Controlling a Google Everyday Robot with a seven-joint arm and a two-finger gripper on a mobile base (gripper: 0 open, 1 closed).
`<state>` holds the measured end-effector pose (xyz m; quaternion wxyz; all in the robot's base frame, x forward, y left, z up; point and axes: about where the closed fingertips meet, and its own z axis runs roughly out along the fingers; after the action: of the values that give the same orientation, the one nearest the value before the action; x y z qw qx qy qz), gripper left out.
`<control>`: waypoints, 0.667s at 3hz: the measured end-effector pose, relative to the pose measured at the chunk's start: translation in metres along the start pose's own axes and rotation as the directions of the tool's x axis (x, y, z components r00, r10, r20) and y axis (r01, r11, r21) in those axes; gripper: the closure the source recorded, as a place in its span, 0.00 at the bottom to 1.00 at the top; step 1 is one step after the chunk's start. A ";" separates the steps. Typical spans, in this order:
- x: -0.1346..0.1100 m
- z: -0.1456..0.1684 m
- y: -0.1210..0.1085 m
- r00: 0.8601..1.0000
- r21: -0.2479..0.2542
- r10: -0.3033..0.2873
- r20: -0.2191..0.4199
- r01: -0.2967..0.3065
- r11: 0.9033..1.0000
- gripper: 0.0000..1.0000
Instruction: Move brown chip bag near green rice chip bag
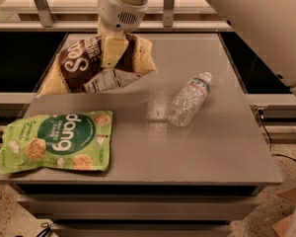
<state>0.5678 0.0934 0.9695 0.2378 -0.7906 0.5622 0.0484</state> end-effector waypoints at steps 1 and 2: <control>-0.013 0.010 0.011 1.000 -0.025 0.001 0.024 0.000 1.000 1.00; -0.024 0.022 0.016 0.998 -0.051 -0.009 0.066 0.013 0.999 1.00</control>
Offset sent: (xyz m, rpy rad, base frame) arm -0.0268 0.0413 -0.0277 0.0752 0.0984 0.0895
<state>0.5482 0.1198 0.9533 0.2360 -0.7975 0.5483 0.0878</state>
